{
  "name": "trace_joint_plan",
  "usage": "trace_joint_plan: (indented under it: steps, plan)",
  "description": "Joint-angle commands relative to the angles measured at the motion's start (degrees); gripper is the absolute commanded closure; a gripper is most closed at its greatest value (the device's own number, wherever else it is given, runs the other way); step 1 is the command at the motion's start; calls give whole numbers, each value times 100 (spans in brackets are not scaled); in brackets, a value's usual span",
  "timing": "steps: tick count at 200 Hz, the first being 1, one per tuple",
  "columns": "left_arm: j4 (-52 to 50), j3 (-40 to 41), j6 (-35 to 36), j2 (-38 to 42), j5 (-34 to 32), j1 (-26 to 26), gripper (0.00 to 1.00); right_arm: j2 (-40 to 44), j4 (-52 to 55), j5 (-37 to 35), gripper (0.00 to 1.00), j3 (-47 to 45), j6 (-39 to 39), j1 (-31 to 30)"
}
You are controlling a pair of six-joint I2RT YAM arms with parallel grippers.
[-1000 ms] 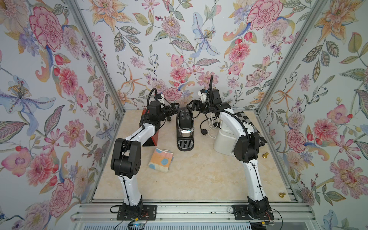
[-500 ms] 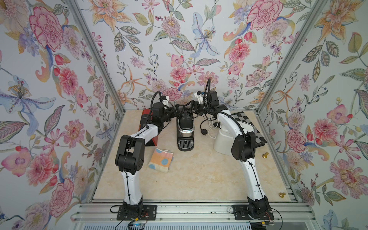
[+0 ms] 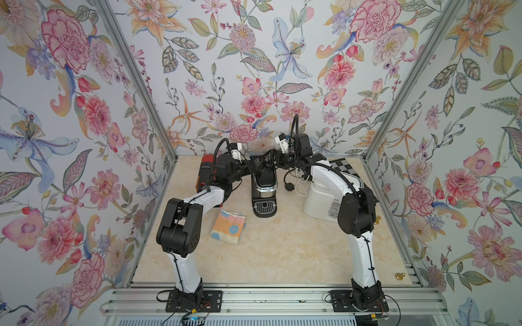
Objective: Wipe the surface of a coffee machine
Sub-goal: Move the coffee machine to the center of the board.
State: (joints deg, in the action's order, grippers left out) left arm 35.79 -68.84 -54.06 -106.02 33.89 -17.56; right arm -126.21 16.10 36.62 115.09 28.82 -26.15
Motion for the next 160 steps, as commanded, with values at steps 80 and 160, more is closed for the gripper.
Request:
trace_joint_plan:
  steps: [80, 160]
  plan:
    - [59, 1796, -24, 1841, -383, -573, 1, 1844, 376, -848, 0, -2845, -198, -1066]
    - [287, 2539, -137, 2433, -673, -1015, 1, 3052, -199, -1124, 0, -4587, 320, -1788]
